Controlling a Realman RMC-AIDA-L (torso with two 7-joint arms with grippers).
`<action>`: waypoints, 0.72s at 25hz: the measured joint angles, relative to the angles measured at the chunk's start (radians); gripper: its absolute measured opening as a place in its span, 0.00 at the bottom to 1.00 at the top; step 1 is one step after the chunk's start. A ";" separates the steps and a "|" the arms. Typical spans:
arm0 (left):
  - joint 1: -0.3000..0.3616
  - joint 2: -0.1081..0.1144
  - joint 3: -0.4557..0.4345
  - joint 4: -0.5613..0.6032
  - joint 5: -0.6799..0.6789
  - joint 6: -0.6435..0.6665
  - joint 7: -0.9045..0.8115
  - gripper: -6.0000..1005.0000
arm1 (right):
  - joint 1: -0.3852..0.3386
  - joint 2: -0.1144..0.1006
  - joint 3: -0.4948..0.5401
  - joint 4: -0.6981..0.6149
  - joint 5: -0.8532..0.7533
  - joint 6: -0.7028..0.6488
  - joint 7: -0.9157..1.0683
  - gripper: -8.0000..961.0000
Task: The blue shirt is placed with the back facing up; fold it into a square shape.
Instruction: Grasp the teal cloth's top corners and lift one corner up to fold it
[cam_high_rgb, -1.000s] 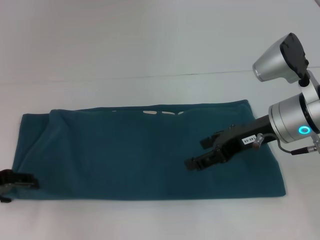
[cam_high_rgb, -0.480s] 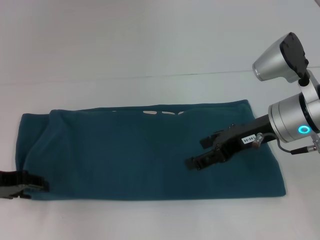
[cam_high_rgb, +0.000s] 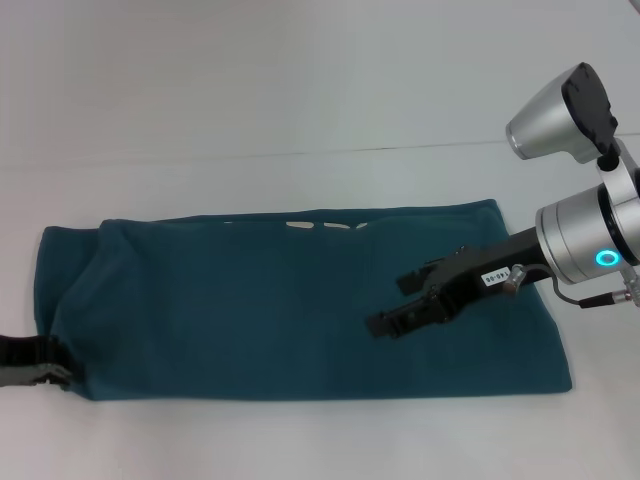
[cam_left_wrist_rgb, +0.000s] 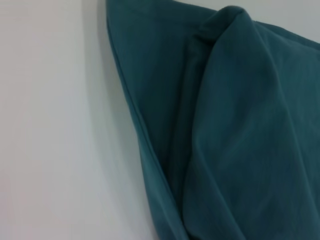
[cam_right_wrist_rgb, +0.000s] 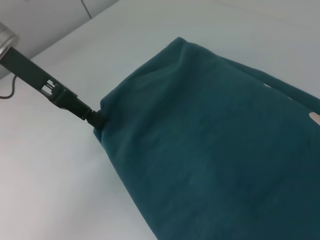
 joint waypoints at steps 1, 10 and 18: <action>0.000 0.000 -0.001 0.000 -0.004 -0.001 0.004 0.29 | 0.000 0.000 0.000 0.000 0.000 0.000 0.000 0.97; -0.001 0.003 -0.002 -0.004 -0.064 0.002 0.043 0.05 | -0.005 0.000 0.007 0.001 0.032 0.017 -0.002 0.96; 0.002 0.034 -0.007 0.009 -0.171 0.030 0.049 0.05 | -0.029 -0.001 0.012 0.003 0.084 0.041 -0.028 0.96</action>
